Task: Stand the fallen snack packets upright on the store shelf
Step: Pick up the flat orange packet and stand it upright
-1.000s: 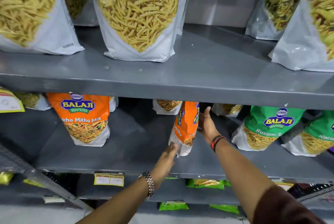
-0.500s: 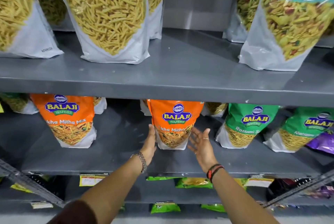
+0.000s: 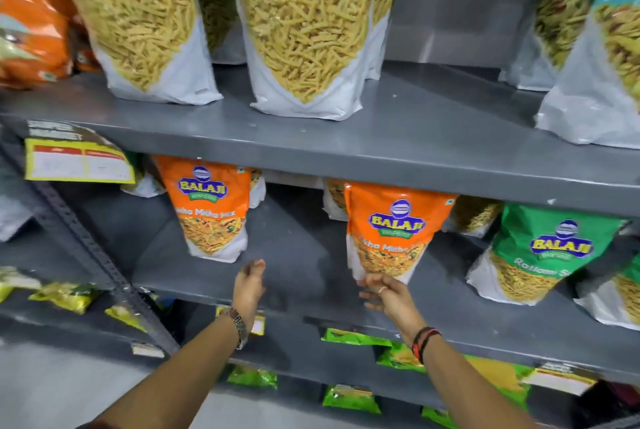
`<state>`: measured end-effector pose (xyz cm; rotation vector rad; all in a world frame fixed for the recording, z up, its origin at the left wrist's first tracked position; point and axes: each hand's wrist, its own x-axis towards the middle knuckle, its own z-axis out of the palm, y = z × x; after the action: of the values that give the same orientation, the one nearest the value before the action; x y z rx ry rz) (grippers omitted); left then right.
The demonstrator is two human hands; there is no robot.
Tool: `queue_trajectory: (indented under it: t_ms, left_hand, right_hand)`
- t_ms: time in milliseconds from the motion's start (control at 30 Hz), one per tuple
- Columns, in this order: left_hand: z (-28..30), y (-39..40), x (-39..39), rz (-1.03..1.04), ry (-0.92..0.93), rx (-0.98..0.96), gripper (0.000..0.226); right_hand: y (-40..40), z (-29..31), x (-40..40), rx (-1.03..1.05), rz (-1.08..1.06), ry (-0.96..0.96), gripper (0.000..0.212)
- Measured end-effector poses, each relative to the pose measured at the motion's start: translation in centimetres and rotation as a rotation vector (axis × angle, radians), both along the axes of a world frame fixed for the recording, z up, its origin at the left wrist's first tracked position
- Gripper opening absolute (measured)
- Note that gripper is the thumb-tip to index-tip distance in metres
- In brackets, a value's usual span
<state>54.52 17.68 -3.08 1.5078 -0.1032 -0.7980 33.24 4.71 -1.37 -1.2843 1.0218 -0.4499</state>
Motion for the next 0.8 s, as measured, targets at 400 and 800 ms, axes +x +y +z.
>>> queue_trajectory:
  t_ms: [400,800]
  left_hand:
    - [-1.2,7.2,19.1,-0.225,-0.446,0.21,0.089]
    - [-0.8,4.5,24.8,-0.473,-0.534,0.216,0.08]
  right_hand:
    - [7.4,0.3,20.6,-0.04,0.116,-0.037,0.067]
    - [9.0,-1.4,29.3,-0.21,0.039,0.003,0.06]
